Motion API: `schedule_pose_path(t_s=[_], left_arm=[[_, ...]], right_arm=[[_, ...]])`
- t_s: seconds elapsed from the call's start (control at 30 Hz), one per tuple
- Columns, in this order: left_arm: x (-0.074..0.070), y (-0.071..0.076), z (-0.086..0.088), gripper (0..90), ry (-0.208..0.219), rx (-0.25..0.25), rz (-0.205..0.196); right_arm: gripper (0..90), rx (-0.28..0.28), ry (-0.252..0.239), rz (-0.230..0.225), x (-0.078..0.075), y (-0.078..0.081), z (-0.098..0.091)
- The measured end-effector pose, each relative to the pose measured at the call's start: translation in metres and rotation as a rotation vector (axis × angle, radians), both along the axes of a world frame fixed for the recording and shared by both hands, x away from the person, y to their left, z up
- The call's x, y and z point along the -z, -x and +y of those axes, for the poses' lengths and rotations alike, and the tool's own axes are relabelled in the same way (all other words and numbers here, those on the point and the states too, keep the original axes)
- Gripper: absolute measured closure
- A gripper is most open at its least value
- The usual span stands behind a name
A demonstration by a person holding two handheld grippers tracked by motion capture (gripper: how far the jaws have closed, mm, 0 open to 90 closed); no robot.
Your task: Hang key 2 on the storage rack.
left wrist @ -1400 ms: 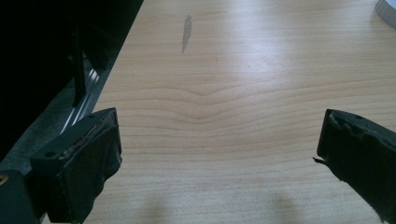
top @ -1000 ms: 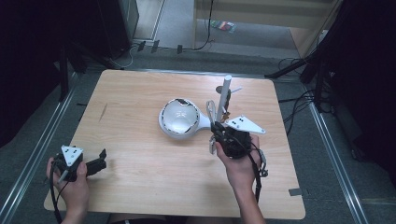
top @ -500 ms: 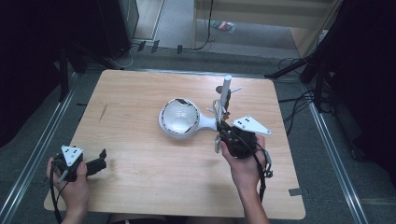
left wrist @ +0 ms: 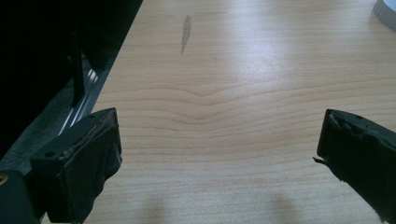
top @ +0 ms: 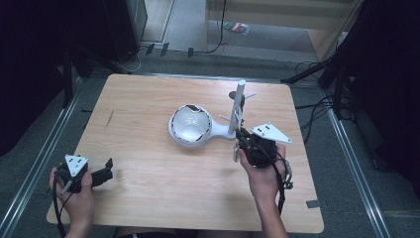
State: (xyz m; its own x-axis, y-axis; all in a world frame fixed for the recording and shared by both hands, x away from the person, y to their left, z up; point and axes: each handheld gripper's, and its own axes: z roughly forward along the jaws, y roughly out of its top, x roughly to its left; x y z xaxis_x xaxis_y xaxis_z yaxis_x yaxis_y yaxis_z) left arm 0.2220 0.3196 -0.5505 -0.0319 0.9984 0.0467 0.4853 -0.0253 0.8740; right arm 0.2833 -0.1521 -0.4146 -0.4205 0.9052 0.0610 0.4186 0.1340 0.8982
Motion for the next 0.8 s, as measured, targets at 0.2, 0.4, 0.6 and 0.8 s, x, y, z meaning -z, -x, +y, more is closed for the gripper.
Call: schedule_pose_path(t_s=[0.2,0.4,0.6,0.8], left_arm=[[0.0,0.0,0.0,0.0,0.0,0.001,0.002],[0.0,0.0,0.001,0.0,0.002,0.002,0.001],[0.0,0.0,0.001,0.0,0.003,0.003,0.001],[0.0,0.0,0.001,0.0,0.004,0.006,0.001]], right_arm=[[83.5,0.021,0.004,0.012,0.006,-0.004,-0.003],[83.4,0.033,0.009,0.022,0.012,-0.007,-0.003],[83.5,0.036,0.013,0.027,0.015,-0.01,-0.002],[83.5,0.042,0.016,0.035,0.021,-0.013,-0.001]])
